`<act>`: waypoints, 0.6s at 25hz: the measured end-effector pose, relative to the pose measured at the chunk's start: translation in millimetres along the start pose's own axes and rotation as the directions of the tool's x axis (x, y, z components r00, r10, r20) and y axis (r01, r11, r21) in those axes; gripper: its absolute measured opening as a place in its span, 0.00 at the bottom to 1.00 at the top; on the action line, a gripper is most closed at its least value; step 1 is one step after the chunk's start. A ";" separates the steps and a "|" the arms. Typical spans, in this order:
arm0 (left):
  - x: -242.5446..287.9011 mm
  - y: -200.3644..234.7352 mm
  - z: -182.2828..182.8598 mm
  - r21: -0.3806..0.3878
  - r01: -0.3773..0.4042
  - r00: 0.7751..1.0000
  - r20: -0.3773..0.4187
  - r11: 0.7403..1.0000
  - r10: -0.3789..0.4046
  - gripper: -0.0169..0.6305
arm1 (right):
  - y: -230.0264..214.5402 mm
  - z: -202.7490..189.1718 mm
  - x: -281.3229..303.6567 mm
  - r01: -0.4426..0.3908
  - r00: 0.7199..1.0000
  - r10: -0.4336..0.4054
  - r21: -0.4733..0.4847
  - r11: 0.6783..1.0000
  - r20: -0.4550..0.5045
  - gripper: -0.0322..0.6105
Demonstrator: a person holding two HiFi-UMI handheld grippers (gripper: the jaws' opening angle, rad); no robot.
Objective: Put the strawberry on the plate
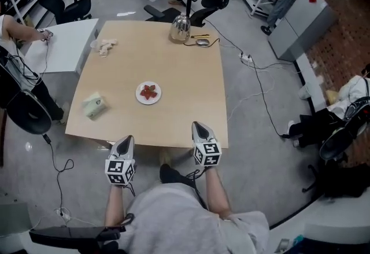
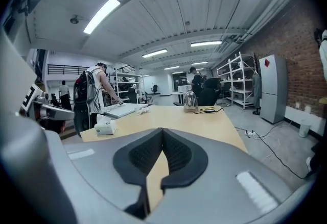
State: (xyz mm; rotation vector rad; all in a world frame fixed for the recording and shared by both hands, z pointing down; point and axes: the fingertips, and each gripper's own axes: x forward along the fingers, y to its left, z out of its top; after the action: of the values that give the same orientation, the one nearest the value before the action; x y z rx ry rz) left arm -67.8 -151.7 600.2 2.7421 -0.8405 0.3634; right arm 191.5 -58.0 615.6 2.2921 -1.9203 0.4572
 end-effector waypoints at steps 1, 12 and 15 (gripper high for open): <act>0.2 -4.1 -0.5 0.003 0.012 1.000 0.000 1.000 -0.012 0.06 | -2.0 -1.6 -7.5 0.012 1.000 -0.012 0.004 1.000 0.003 0.06; -2.6 -32.8 -6.5 0.030 0.099 0.995 -0.001 0.995 -0.099 0.06 | -11.8 -22.6 -77.5 0.124 0.992 -0.124 0.012 0.992 0.017 0.06; -7.2 -39.1 -3.9 0.043 0.113 0.994 -0.002 0.993 -0.113 0.06 | -10.1 -24.4 -93.1 0.137 0.990 -0.137 0.018 0.990 0.023 0.06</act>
State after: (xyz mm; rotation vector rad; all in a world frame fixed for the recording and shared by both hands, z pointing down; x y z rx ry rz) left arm -51.8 -115.5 595.2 2.8142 -0.6808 0.3616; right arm 183.5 38.4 611.6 2.4304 -1.7608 0.4327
